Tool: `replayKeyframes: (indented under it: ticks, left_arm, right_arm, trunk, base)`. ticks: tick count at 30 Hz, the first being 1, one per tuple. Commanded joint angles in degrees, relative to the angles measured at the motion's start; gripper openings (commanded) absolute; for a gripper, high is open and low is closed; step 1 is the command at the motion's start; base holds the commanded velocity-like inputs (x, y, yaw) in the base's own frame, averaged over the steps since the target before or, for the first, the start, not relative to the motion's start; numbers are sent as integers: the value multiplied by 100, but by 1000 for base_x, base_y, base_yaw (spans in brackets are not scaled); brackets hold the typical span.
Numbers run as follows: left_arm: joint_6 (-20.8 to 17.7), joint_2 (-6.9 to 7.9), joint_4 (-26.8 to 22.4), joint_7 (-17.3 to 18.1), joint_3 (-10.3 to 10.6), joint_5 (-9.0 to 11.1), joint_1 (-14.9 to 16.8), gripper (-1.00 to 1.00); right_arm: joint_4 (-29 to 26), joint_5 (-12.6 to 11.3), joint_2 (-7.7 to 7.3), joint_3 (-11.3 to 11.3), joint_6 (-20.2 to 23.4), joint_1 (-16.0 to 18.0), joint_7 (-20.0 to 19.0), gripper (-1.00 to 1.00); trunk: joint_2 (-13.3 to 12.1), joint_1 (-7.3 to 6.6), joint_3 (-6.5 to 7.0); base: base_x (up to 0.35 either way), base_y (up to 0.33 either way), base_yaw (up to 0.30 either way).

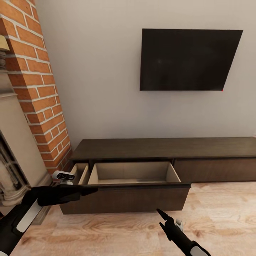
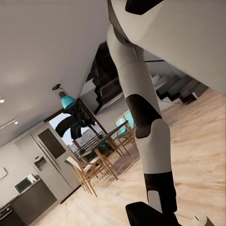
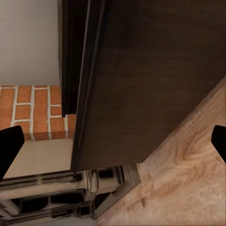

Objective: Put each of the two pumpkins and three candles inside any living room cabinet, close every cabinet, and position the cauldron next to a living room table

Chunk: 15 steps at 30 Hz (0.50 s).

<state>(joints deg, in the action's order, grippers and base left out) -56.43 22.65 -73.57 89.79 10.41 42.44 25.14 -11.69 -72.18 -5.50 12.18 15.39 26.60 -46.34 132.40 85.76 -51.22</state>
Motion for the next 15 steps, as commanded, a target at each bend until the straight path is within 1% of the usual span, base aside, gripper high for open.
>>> replayKeyframes:
  ticks: [1, 5, 7, 10, 15]
  left_arm:
    - [-61, 4, 1, 21, 14, 10, 4, 100]
    - [-61, 2, 1, 21, 14, -15, 5, 100]
    - [-61, 7, 1, 21, 12, -30, 2, 100]
    - [-61, 10, -5, 21, 13, -51, 7, 100]
    - [-61, 4, -8, 21, 13, -62, 3, 100]
  right_arm:
    - [3, -56, -4, 30, 42, 3, -10, 100]
    - [31, -16, -4, 30, 36, 3, -1, 100]
    - [79, 46, -4, 30, 35, 3, 1, 100]
    - [138, 123, 2, 29, 29, 3, 2, 100]
    - [163, 148, 2, 27, 0, 3, -8, 100]
  trunk:
    - [-39, -24, 13]
    - [-200, -112, 85]
    - [-280, -155, 121]
    - [-400, -221, 174]
    - [-601, -331, 263]
  base:
    - [0, 0, 0]
    - [-5, 0, 0]
    - [-129, 0, 0]
    - [-257, 0, 0]
    - [-321, 0, -17]
